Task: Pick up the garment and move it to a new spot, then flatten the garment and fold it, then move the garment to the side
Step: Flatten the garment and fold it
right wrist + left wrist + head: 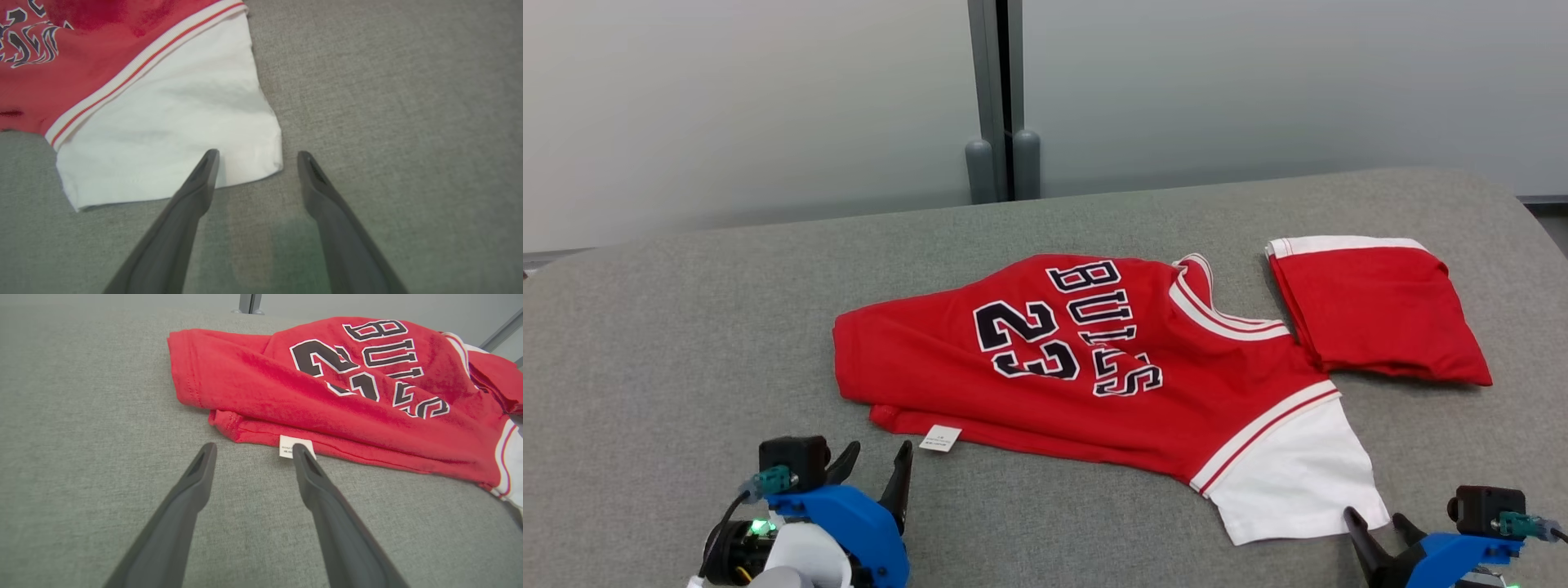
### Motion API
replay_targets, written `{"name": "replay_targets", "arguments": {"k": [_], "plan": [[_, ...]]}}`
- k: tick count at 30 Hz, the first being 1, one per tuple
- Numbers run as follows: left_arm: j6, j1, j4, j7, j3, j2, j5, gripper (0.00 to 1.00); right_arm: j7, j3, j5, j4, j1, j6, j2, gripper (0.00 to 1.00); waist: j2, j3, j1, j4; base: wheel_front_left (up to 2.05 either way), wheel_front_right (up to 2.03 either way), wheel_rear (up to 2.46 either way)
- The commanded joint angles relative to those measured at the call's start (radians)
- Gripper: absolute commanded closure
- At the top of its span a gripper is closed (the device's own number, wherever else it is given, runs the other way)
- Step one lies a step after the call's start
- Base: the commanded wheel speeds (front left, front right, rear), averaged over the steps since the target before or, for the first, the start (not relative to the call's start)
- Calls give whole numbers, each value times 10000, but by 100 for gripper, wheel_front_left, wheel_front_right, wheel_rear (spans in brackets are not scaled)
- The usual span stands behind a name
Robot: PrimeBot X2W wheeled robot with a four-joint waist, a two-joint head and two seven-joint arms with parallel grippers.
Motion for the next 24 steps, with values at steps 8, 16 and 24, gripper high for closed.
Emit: {"name": "replay_targets", "arguments": {"k": [8, 16, 24], "plan": [[-81, -1980, 1856, 535, -184, 433, -55, 0, 399, 247, -90, 119, -813, 1, 372, 0, 0, 866, -1, -345, 0, 0, 0], [-66, -2880, 3179, 86, -674, 525, -470, 0, 433, 732, 196, 553, -1168, 3, 507, 0, 0, 1198, -1, -564, 0, 0, 0], [-69, -3322, 3822, -245, -1133, 643, -883, 56, 630, 1475, 670, 821, -1198, 29, 505, 21, 0, 1266, -1, -600, 0, 0, 0]]}}
